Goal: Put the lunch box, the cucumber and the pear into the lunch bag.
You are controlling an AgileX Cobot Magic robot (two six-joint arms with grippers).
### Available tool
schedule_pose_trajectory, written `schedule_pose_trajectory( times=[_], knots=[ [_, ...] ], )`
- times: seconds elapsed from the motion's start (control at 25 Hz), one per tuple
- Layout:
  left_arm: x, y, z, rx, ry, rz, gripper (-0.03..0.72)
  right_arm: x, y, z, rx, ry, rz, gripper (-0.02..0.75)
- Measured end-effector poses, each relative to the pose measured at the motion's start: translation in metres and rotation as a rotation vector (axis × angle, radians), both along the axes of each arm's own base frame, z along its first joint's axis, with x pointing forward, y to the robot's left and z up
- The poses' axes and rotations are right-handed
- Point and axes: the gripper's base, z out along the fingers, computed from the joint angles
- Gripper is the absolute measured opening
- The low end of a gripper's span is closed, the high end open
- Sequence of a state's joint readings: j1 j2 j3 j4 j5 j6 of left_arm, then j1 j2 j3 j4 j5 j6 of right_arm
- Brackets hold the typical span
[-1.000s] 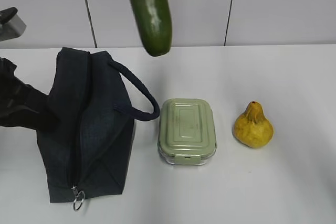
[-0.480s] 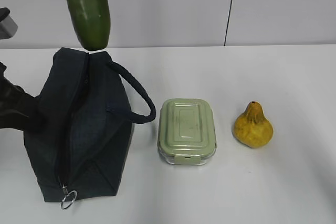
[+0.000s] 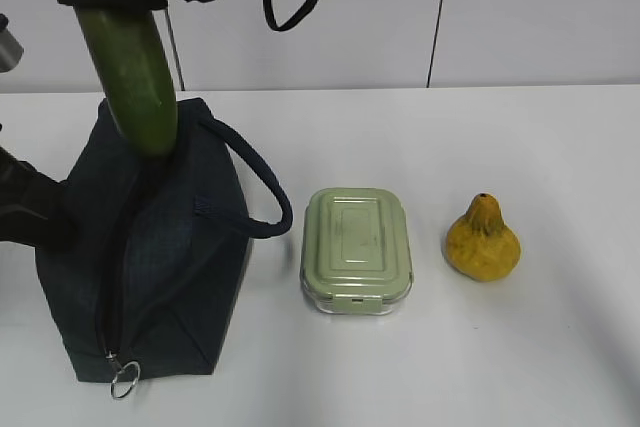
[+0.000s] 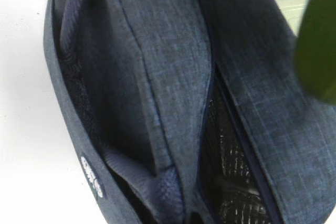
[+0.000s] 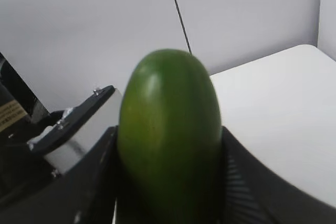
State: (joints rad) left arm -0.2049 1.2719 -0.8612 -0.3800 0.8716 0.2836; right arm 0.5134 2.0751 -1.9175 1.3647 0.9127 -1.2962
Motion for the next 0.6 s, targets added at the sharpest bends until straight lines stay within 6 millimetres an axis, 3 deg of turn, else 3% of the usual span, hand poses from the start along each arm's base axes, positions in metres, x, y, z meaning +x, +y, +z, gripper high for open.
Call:
schedule_pose_trajectory(
  times=[0.28,0.6],
  knots=[
    [0.0,0.0,0.0,0.0,0.0,0.0,0.002,0.011,0.009,-0.028,0.012,0.026,0.001,0.356],
    [0.0,0.0,0.0,0.0,0.001,0.0,0.002,0.019,0.013,-0.042,0.055,0.05,-0.012,0.388]
  ],
)
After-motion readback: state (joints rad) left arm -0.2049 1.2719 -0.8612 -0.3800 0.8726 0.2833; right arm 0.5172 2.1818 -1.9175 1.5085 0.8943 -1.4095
